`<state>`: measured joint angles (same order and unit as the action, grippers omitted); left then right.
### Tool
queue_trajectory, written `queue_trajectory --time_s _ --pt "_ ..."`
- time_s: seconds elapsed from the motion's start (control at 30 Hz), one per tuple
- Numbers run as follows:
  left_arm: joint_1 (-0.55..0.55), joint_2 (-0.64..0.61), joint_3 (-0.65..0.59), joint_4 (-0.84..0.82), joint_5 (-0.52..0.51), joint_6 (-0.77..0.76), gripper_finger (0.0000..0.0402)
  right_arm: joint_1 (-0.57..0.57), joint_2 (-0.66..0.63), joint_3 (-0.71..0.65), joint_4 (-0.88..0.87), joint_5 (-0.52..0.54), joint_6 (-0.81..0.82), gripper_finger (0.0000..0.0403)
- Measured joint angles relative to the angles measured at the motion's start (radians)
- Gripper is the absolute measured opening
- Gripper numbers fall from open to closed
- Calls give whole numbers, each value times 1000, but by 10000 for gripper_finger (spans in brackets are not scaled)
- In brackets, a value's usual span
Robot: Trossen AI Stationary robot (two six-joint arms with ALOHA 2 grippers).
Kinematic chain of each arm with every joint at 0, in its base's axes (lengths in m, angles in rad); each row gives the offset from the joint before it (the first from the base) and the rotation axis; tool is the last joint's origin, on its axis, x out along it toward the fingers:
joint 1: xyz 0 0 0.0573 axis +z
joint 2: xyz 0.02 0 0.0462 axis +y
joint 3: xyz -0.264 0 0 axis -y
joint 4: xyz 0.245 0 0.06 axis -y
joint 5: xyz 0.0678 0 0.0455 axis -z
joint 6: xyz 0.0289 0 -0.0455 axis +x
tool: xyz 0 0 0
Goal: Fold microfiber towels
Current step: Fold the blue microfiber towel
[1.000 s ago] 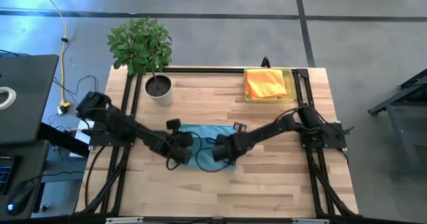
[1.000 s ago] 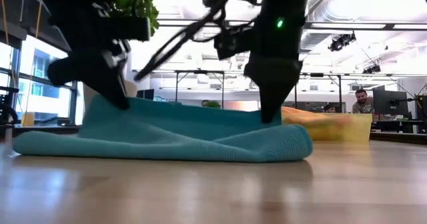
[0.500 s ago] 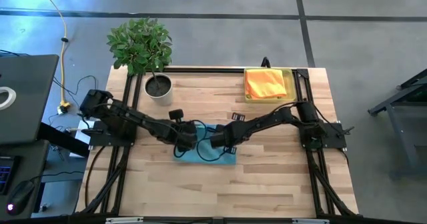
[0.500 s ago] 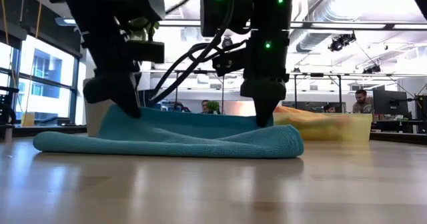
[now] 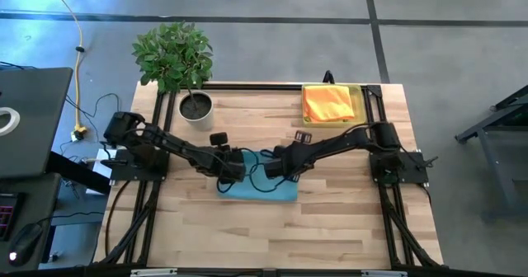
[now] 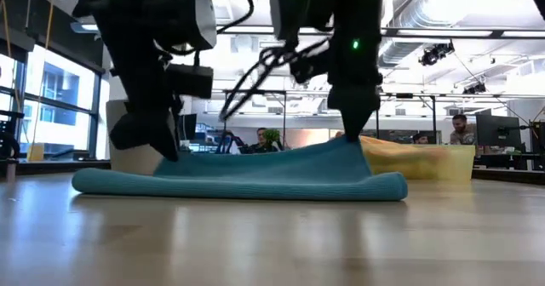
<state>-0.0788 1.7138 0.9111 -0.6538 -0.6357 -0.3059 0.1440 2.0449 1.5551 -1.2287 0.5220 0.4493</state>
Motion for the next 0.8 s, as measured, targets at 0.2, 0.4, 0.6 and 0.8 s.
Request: queue_trajectory --time_s 0.2,0.4,0.6,0.8 --pt "-16 -35 55 -135 51 -40 113 28 -66 1 25 16 48 145" --pt "-76 -51 65 -155 95 -77 115 28 -71 1 -37 108 97 147" --pt "-112 -41 32 -86 152 -76 115 59 -78 0 -66 -4 216 142" --pt "-128 -41 -49 57 197 -51 115 168 -88 -39 -146 -3 375 134"
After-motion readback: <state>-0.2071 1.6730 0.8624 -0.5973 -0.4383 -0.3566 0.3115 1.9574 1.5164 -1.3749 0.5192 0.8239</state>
